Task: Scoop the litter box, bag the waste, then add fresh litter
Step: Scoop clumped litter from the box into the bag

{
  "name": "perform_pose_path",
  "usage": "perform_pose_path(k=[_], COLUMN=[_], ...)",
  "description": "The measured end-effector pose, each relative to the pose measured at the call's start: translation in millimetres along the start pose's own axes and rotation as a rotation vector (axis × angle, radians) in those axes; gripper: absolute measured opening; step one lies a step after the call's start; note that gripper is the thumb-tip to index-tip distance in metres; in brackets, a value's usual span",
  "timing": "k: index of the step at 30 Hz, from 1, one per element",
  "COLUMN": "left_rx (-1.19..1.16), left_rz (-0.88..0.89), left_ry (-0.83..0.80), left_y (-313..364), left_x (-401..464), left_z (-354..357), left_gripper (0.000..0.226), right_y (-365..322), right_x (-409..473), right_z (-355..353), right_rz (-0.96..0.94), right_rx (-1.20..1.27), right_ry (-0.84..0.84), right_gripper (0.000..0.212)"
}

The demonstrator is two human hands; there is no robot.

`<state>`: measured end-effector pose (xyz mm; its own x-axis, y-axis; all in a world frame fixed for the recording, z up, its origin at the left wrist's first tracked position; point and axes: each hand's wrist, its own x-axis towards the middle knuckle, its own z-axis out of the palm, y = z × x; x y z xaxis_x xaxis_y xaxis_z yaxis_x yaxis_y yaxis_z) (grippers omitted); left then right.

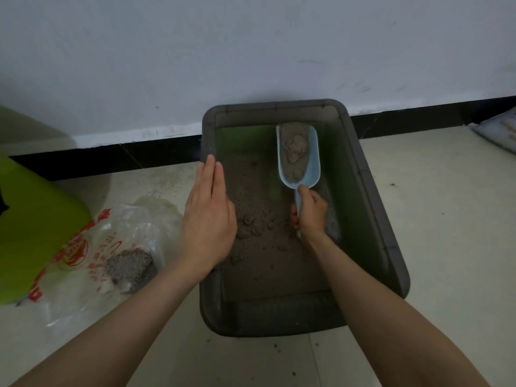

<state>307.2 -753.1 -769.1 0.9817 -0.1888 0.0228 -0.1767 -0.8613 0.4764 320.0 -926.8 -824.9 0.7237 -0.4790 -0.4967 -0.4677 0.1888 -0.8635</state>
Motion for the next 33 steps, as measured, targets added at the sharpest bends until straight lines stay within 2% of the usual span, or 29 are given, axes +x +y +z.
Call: perform_pose_path(k=[11, 17, 25, 28, 33], left_rx=[0.003, -0.009, -0.02, -0.031, -0.036], left_rz=[-0.004, -0.016, -0.026, -0.016, -0.011], left_ry=[-0.001, 0.001, 0.009, 0.015, 0.018], left_y=[1, 0, 1, 0, 0], left_x=[0, 1, 2, 1, 2], left_z=[-2, -3, -3, -3, -1], left_gripper=[0.056, 0.056, 0.055, 0.055, 0.056], right_y=[3, -11, -45, -61, -84], right_x=[-23, -34, -23, -14, -7], right_z=[-11, -14, -4, 10, 36], right_rz=[0.072, 0.237, 0.101, 0.058, 0.102], right_rx=[-0.152, -0.331, -0.503, -0.48, -0.365], right_ry=[-0.068, -0.179, -0.27, -0.26, -0.285], right_gripper=[0.027, 0.027, 0.028, 0.028, 0.018])
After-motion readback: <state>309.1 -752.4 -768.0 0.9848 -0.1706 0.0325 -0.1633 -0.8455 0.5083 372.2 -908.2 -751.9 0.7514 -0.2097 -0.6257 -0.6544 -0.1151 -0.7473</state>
